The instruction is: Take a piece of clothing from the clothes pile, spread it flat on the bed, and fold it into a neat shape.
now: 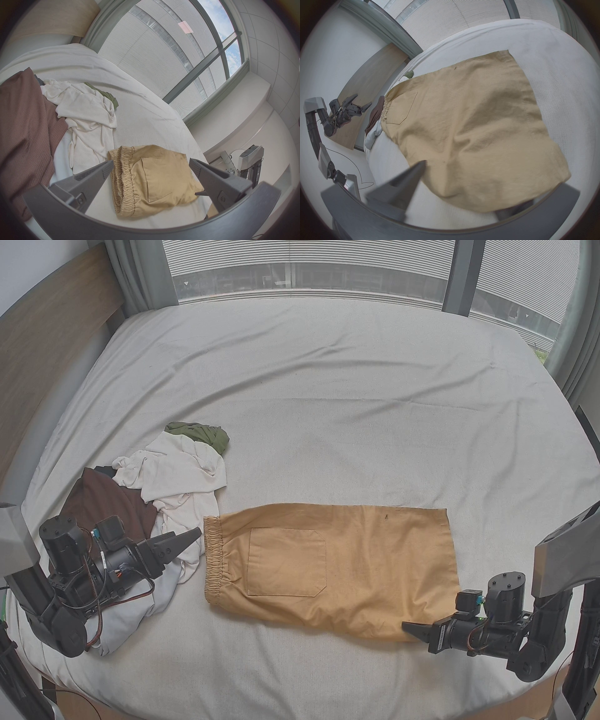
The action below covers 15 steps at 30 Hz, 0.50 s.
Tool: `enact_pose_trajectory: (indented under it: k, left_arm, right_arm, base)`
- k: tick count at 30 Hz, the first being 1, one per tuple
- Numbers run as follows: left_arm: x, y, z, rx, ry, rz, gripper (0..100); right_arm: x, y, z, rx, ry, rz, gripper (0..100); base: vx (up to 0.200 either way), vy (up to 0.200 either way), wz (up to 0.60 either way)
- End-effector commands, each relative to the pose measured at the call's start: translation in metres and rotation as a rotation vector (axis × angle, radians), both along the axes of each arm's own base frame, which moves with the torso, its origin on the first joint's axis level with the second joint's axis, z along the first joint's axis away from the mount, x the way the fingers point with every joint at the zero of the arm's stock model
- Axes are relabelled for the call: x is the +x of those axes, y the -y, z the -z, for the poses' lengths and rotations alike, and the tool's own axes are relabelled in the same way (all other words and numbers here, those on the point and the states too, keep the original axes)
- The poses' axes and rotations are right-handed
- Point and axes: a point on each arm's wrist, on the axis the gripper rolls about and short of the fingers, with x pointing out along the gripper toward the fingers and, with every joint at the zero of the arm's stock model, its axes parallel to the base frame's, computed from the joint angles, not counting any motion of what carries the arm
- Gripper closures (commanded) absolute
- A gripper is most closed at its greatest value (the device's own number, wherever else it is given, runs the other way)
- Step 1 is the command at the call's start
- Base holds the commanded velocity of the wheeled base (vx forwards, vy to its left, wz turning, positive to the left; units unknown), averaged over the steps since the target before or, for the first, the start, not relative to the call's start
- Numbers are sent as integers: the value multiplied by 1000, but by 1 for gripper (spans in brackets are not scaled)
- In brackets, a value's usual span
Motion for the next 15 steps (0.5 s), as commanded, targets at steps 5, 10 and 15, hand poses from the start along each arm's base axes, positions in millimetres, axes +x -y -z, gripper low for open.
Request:
enact_pose_trajectory:
  k: [5, 10, 15]
  left_arm:
    - [0, 0, 0, -1, -1, 3, 0]
    - [0, 0, 4, 2, -15, 3, 0]
    - [0, 0, 13, 6, -52, 6, 0]
  right_arm:
    - [-33, -11, 3, -26, -94, -122, 0]
    - [-41, -25, -6, 21, -69, -243, 0]
    - [-44, -35, -28, 105, 11, -310, 0]
  base:
    - [0, 0, 0]
    - [0, 0, 0]
    - [0, 0, 0]
